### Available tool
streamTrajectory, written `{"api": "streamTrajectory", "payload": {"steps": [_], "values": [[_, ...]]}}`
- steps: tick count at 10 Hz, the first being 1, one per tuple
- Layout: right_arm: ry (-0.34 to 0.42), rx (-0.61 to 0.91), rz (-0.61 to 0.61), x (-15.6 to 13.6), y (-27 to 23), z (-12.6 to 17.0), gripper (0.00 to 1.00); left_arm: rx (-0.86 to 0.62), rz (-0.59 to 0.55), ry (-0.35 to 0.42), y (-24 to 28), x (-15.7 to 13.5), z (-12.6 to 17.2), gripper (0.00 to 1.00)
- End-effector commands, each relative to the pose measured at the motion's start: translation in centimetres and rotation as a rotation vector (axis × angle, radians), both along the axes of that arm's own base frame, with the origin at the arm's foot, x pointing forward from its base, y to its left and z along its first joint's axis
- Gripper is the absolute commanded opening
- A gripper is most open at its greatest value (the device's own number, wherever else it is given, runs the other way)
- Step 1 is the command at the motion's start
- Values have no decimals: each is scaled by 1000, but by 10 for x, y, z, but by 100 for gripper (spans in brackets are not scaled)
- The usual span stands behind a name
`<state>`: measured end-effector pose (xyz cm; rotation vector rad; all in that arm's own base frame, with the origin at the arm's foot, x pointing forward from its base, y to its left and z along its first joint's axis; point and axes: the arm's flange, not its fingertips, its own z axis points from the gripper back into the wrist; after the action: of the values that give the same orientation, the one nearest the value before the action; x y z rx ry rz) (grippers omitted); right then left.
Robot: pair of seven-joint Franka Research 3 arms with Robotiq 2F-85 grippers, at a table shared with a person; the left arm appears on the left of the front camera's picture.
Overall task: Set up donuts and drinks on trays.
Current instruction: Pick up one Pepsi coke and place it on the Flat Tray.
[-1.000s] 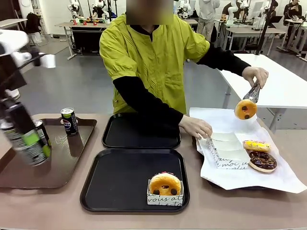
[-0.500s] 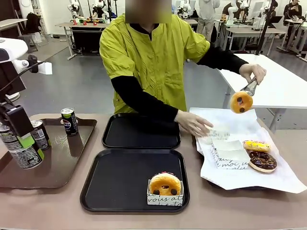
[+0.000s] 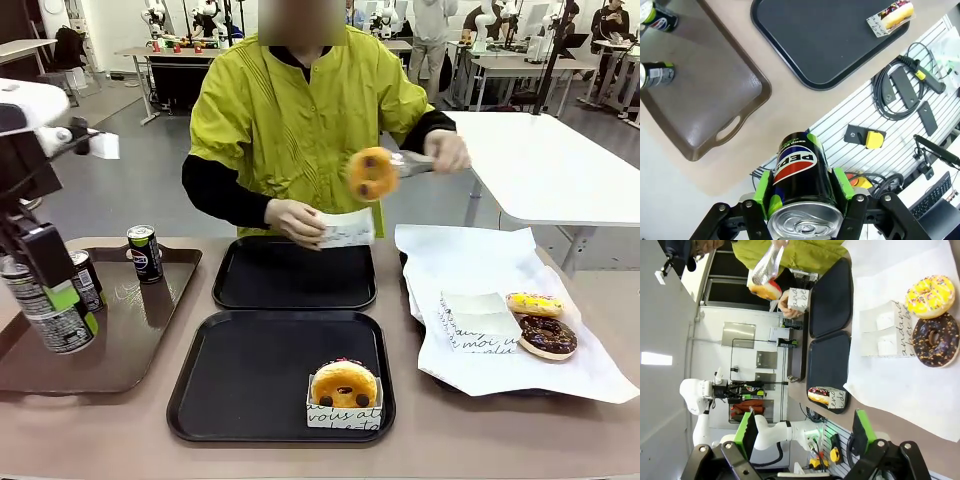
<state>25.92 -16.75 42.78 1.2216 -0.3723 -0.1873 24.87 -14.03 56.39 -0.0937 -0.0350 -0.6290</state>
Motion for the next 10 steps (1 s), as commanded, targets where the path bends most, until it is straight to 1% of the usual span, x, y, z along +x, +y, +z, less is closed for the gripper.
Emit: {"api": "streamTrajectory", "payload": {"steps": [1,3,4,5,7,8,9,10], "values": [[-18,8,1,1,0,0,100,53,-65,17,-21,24,4,59],[-18,8,1,1,0,0,100,64,-69,31,-25,22,0,59],[-18,8,1,1,0,0,100,66,-69,18,-29,30,-2,59],[-18,8,1,1,0,0,100,41,-85,-11,-46,47,-11,59],[-18,8,1,1,0,0,100,53,-124,-2,-95,80,-44,59],[-18,8,1,1,0,0,100,54,-144,8,-110,94,-50,59],[-18,8,1,1,0,0,100,47,-151,-7,-123,103,-56,59],[-18,8,1,1,0,0,100,29,-156,-40,-134,107,-66,59]]}}
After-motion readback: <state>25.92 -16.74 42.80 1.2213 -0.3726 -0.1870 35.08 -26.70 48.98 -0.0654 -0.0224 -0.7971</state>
